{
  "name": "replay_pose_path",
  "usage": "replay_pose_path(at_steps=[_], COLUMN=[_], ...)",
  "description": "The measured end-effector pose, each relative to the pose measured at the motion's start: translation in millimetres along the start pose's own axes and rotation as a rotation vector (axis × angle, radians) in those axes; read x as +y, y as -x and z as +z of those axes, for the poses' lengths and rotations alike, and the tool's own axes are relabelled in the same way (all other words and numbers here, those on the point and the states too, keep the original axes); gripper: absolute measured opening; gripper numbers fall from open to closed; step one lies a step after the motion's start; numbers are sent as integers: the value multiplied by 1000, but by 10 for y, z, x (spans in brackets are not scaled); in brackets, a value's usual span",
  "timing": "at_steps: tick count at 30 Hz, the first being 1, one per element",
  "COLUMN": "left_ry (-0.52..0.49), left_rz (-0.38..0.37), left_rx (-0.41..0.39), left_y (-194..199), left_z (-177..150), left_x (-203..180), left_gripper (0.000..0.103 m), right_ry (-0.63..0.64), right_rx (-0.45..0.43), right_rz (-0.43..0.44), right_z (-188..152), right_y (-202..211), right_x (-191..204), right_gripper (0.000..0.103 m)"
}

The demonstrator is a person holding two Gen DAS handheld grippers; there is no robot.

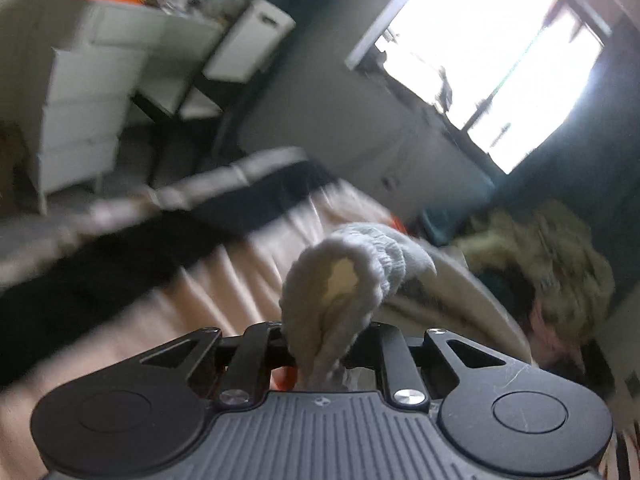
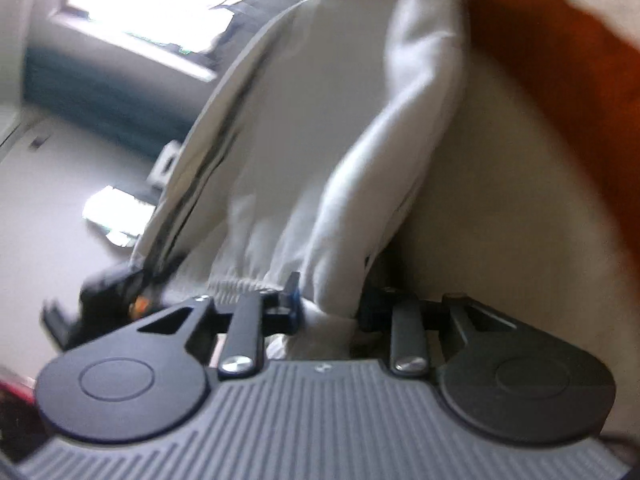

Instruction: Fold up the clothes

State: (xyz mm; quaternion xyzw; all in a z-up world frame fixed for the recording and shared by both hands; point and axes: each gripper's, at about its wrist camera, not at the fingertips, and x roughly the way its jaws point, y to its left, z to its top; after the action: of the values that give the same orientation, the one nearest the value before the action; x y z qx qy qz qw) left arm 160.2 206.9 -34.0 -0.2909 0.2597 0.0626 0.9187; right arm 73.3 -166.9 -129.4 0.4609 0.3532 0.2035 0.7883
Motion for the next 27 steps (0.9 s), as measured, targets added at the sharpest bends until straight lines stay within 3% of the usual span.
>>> replay_pose_path(at_steps=[4,10,12,16,21,22,25,26,27], left_ry=[45,-4,-47,-44,-96,-112,-107,-100,-102], left_rz=[103,329,391,427,460,462,437,421,414], left_rx=[-33,-53,-21,74,66,57,-5,-31,-41], left_y=[-147,-622,-914,-1500,-1630,-1583,-1333,-1187,-1055], left_z=[738,1617,1719,1683,1483,1465,1529,1522,1535], left_x=[338,856,1000,1223,1106,1054,1016,944,875], left_gripper=[15,15,16,16,17,21,53,66,73], right_ry=[35,-5,-20,-52,-112,-120,-138,-115,-93], right_rx=[13,182,228,321,401,419,468,465,463], right_rz=[69,201,219,170,155,152,132,126,120], right_z=[-256,-478,-512,-572,-496,-486,-497,-476,-455], right_y=[-275,-1501,-1867,-2335,-2504,-2508,-2439,-2345,-2252], right_x=[320,838,931,841,690,708,805,848,891], right_gripper=[28,28,28,29,33,35,57,73,84])
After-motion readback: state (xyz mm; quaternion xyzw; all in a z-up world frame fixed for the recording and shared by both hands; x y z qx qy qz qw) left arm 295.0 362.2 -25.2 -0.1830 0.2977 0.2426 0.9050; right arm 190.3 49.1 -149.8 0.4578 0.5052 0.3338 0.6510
